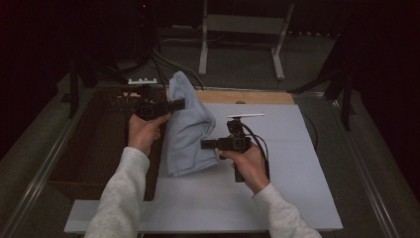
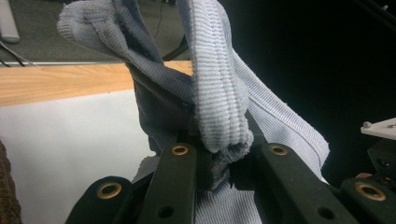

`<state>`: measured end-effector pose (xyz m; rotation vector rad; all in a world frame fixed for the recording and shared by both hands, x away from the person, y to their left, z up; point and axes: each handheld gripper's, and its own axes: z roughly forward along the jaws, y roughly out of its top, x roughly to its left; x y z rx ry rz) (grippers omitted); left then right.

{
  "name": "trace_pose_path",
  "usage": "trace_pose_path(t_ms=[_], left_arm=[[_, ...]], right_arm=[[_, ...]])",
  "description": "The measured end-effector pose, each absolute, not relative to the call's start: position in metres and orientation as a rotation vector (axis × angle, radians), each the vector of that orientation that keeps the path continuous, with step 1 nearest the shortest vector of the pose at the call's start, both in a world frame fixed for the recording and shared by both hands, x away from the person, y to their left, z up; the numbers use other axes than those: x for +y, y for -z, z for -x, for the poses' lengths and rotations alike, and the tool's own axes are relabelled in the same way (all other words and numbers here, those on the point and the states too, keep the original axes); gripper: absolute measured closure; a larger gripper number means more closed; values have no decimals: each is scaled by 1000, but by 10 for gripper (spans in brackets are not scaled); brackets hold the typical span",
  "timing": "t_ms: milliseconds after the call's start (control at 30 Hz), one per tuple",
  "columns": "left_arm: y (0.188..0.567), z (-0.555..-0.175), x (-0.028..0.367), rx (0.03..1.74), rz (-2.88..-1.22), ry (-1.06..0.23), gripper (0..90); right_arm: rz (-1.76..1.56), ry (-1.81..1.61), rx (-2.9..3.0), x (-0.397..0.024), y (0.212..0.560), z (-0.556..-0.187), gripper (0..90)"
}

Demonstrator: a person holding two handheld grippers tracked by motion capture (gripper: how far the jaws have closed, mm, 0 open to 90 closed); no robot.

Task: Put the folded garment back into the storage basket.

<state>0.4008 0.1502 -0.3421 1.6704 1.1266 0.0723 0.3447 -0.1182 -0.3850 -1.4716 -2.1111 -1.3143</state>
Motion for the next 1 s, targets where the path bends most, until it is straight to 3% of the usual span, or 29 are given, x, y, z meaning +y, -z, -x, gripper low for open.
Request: trace_pose_path(t_ms=[1000], left_arm=[[325,-407,175,1160,-1638,-106,821]], right_arm=[[1436,1355,-2070,-88,366,-361,800]])
